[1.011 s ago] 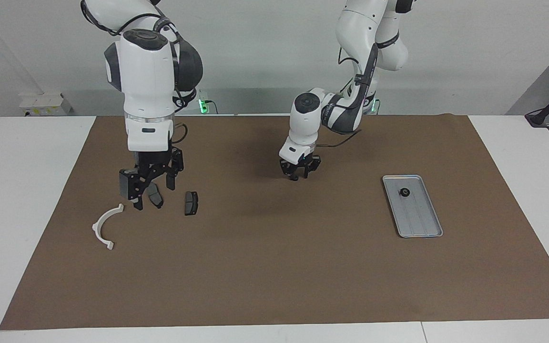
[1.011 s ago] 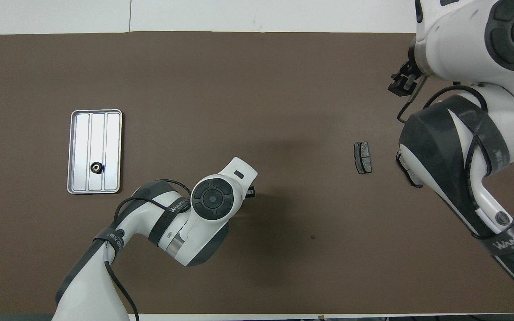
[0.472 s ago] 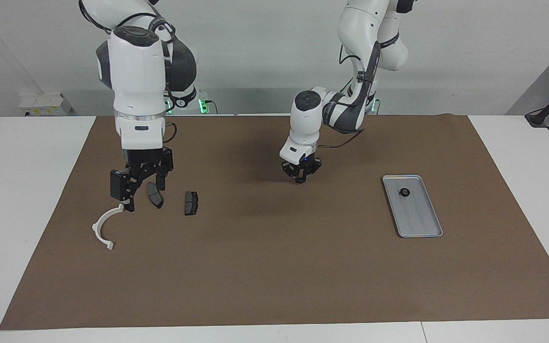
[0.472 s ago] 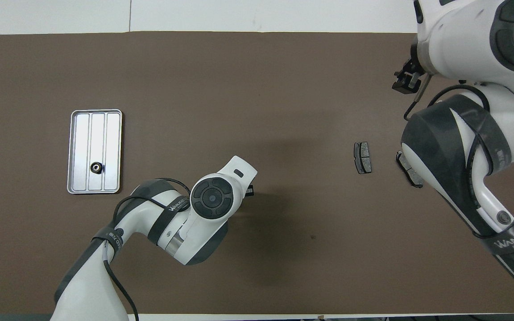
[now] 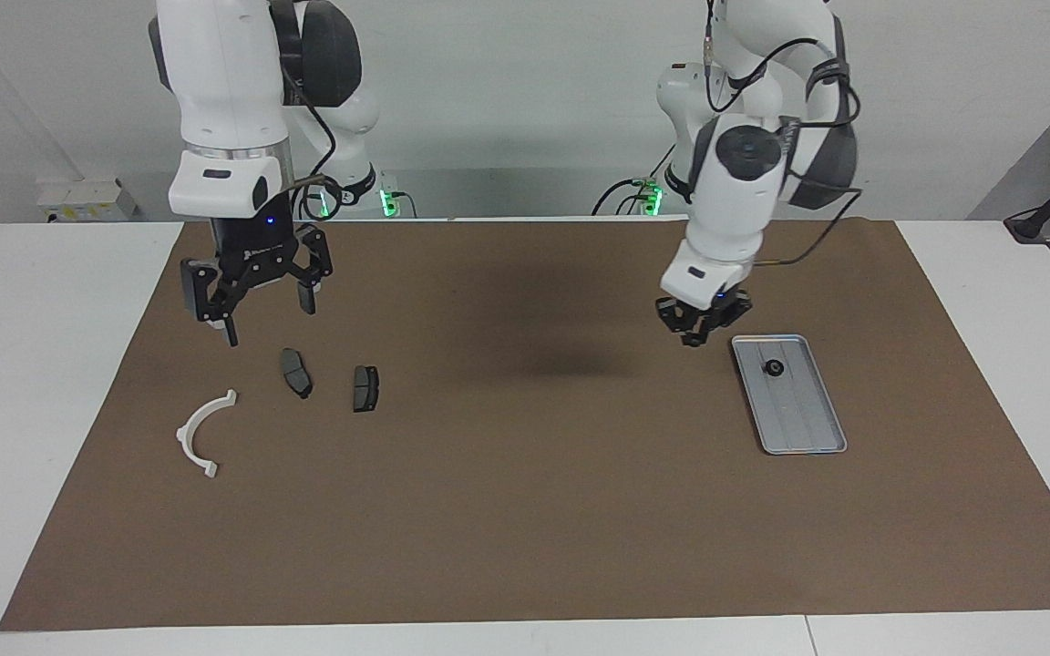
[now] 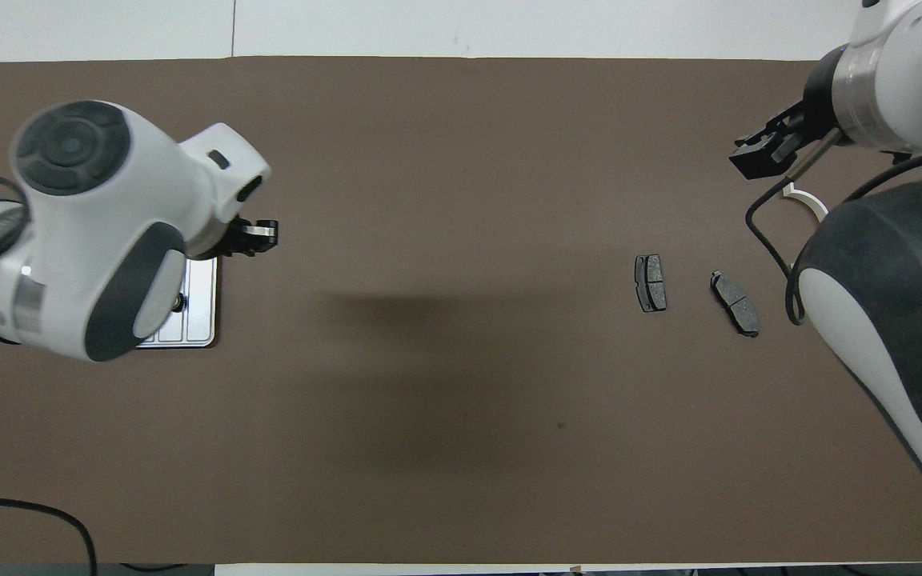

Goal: Pick bearing gear from pile to tray

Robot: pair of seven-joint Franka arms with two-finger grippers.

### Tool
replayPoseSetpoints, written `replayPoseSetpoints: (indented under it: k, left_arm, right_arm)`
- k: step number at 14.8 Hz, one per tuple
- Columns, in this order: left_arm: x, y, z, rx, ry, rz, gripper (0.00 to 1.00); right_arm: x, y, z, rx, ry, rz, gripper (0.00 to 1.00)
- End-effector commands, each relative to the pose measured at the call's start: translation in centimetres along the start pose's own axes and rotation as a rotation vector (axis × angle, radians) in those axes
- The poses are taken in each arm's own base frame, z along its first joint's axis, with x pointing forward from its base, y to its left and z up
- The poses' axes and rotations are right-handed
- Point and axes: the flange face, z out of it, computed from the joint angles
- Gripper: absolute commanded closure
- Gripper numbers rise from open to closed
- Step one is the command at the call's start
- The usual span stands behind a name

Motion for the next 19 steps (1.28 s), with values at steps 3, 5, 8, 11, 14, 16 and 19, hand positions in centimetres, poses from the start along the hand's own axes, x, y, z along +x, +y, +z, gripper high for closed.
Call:
replayPoseSetpoints:
  k: [3,5,8,11,14,16,19]
  left_arm:
    - [0.8,-13.1,3.2,-0.032,0.020,0.111,0.95]
    - [0.4,-14.3,6.2,-0.030,0.049,0.115,0.95]
    - [0.7,-14.0,10.9,-0.031,0.086,0.116,0.95]
    - [1.2,-13.8,12.8,-0.031,0.094,0.116,0.95]
    - [1.6,-13.8,14.4,-0.031,0.095,0.114,0.95]
    - [1.8,-13.8,15.7,-0.031,0.100,0.115,0.95]
    - [1.8,-13.8,17.0,-0.031,0.109,0.113,0.95]
  right_arm:
    - [-1.7,-3.7,-4.2,0.069,-0.078,0.419,0.00]
    - [-2.2,-4.6,-4.6,0.087,-0.129,0.579,0.00]
    - [-3.1,-4.0,-5.0,0.117,-0.188,0.765,0.00]
    - [-3.9,-2.8,-4.5,0.145,-0.217,0.809,0.00]
    - [-4.2,-3.0,-4.6,0.140,-0.230,0.806,0.00]
    - [-4.1,-3.2,-4.8,0.142,-0.227,0.800,0.00]
    - [-3.9,-3.7,-4.9,0.195,-0.224,0.801,0.00]
